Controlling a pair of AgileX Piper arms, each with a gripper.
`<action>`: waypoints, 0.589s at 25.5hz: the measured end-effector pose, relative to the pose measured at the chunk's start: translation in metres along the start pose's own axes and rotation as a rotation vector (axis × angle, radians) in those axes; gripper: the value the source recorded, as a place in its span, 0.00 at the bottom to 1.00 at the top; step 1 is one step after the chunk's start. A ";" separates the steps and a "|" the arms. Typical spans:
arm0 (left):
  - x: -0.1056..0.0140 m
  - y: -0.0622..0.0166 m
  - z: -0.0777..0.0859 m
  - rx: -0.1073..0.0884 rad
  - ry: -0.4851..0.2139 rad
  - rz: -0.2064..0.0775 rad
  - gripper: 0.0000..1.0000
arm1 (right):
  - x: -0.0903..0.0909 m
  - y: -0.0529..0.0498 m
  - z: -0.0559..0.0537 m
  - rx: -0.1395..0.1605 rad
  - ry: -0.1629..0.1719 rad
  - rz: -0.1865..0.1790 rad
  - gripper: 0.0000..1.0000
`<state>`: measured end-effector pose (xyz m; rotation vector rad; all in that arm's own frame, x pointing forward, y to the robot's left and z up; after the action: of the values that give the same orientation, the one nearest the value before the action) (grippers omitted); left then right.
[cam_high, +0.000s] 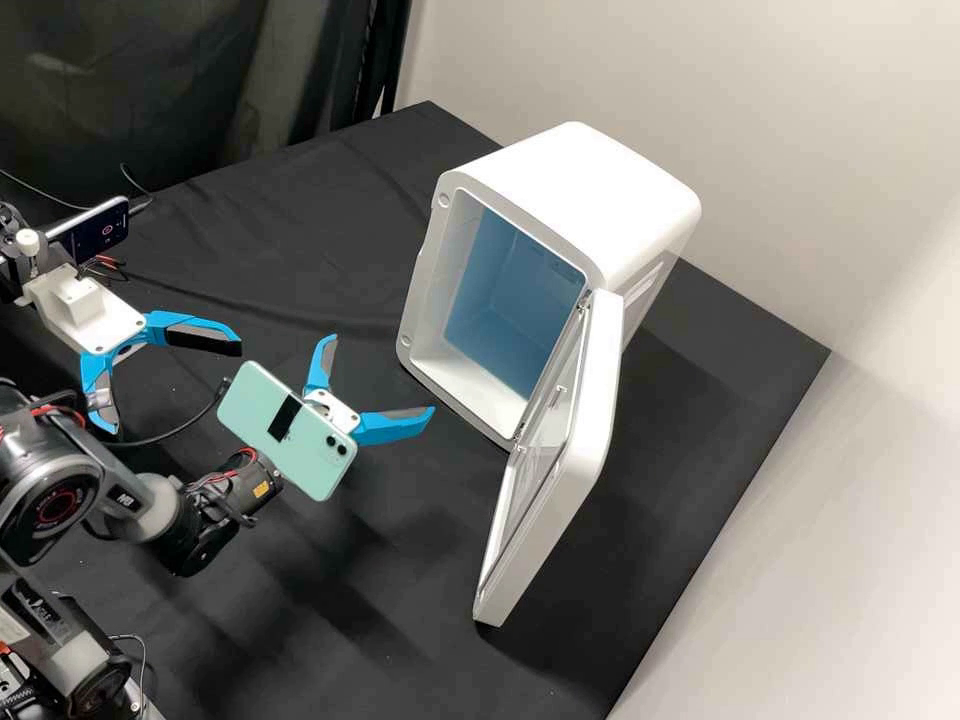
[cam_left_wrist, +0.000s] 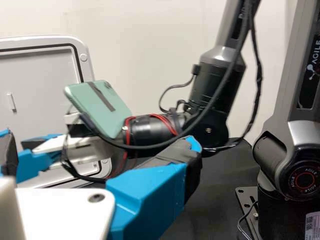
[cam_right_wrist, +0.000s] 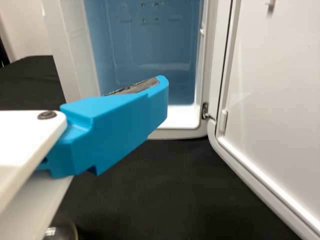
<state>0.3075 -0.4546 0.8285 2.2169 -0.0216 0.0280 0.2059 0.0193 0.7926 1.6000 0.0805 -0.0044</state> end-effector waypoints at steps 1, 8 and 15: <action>0.000 0.0000 0.000 0.000 0.000 0.000 1.00 | -0.005 -0.002 0.002 0.000 -0.010 -0.012 1.00; 0.000 0.0000 0.000 0.000 0.000 0.000 1.00 | -0.020 -0.013 0.007 -0.043 -0.035 -0.064 1.00; -0.004 -0.0047 -0.002 0.000 0.006 -0.013 1.00 | -0.020 -0.017 0.010 -0.049 -0.052 -0.087 1.00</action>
<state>0.3032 -0.4503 0.8258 2.2171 -0.0041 0.0271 0.1859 0.0088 0.7766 1.5449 0.1094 -0.1107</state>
